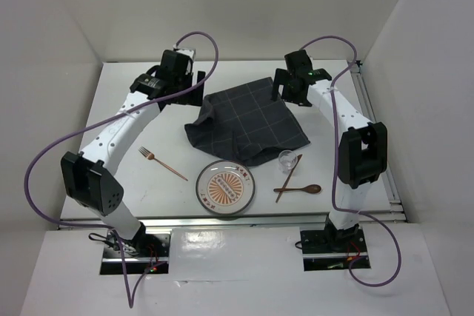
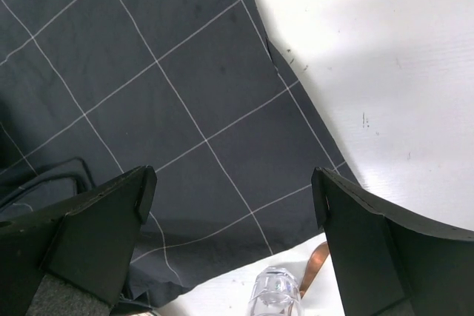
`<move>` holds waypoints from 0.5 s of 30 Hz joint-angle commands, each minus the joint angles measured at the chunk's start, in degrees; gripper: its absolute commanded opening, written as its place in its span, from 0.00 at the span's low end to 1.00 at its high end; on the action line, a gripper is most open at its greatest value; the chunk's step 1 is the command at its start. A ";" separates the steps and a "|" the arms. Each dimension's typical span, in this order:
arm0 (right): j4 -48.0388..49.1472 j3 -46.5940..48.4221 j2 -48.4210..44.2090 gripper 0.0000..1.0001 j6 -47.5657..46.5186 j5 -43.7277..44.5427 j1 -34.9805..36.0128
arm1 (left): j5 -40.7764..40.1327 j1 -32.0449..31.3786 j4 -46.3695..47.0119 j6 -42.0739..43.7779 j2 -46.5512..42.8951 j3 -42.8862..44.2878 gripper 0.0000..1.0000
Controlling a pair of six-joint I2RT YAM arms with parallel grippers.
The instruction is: Set the dinner table for one person
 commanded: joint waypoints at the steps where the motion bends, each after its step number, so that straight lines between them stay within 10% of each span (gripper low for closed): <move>1: 3.06 0.82 -1.29 1.00 1.05 -0.55 0.36 | -0.49 -0.02 0.14 -2.02 -0.40 0.67 1.00; 15: 1.66 -7.60 -8.23 1.00 -0.09 -2.39 0.36 | 5.66 -1.77 -5.38 -4.22 10.84 9.09 0.93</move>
